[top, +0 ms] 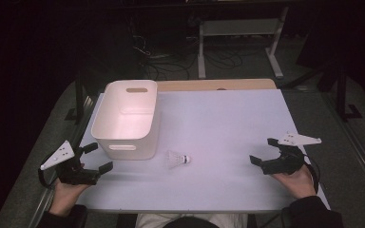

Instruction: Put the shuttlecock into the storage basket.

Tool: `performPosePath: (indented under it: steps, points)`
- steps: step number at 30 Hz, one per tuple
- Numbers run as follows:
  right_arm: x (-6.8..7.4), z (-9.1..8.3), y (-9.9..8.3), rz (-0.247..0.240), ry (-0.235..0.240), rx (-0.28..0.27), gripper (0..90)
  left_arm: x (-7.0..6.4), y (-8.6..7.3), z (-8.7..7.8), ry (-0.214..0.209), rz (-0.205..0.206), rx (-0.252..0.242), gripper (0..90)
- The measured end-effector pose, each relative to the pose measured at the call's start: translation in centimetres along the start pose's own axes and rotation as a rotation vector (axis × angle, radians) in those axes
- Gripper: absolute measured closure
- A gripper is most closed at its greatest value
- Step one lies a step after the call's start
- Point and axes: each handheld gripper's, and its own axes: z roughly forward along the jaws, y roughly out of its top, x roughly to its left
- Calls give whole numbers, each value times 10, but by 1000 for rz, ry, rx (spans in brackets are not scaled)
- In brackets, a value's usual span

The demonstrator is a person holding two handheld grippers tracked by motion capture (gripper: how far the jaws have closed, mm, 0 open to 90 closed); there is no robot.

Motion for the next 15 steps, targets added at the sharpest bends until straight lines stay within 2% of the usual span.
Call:
performPosePath:
  steps: [15]
  points:
    - [5,-2,17,-32,9,1,0,0,0,0,3,4,7,0]
